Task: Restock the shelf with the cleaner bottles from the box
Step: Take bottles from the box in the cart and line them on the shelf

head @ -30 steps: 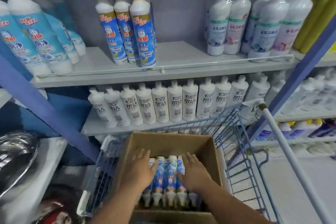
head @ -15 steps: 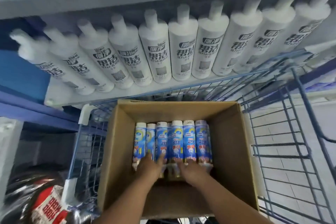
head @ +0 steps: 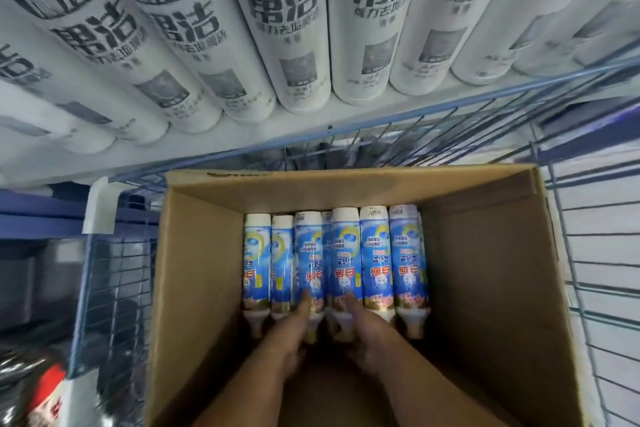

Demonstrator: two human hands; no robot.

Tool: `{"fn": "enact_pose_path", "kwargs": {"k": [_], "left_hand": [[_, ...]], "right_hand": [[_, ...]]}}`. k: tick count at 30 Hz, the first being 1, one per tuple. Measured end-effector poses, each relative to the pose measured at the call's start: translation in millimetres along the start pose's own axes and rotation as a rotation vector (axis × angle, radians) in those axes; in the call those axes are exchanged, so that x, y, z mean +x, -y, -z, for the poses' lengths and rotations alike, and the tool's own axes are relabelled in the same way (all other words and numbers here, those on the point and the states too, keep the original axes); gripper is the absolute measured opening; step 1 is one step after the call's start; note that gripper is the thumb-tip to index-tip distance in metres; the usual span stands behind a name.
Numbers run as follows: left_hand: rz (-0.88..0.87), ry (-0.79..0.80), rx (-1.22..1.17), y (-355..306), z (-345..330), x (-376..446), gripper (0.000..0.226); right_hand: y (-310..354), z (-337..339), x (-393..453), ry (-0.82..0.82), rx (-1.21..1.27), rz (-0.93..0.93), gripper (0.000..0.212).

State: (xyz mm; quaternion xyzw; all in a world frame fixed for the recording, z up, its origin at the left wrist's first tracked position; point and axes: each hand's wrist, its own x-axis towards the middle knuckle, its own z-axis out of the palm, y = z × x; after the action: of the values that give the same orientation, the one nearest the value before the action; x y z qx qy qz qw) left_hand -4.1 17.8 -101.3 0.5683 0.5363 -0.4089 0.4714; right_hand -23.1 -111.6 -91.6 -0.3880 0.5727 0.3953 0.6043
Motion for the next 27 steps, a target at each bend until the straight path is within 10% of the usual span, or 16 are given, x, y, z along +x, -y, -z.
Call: {"fn": "enact_pose_path", "kwargs": {"k": [8, 13, 27], "left_hand": [[-0.086, 0.078, 0.131, 0, 3, -17, 0.077], [-0.139, 0.102, 0.031, -17, 6, -38, 0.04], [-0.309, 0.013, -0.02, 6, 26, -181, 0.067]], "right_hand": [[0, 7, -24, 0.006, -0.141, 0.066, 0.072], [6, 13, -43, 0.023, -0.126, 0.162, 0.064], [2, 31, -163, 0.081, -0.053, 0.285, 0.065]]}}
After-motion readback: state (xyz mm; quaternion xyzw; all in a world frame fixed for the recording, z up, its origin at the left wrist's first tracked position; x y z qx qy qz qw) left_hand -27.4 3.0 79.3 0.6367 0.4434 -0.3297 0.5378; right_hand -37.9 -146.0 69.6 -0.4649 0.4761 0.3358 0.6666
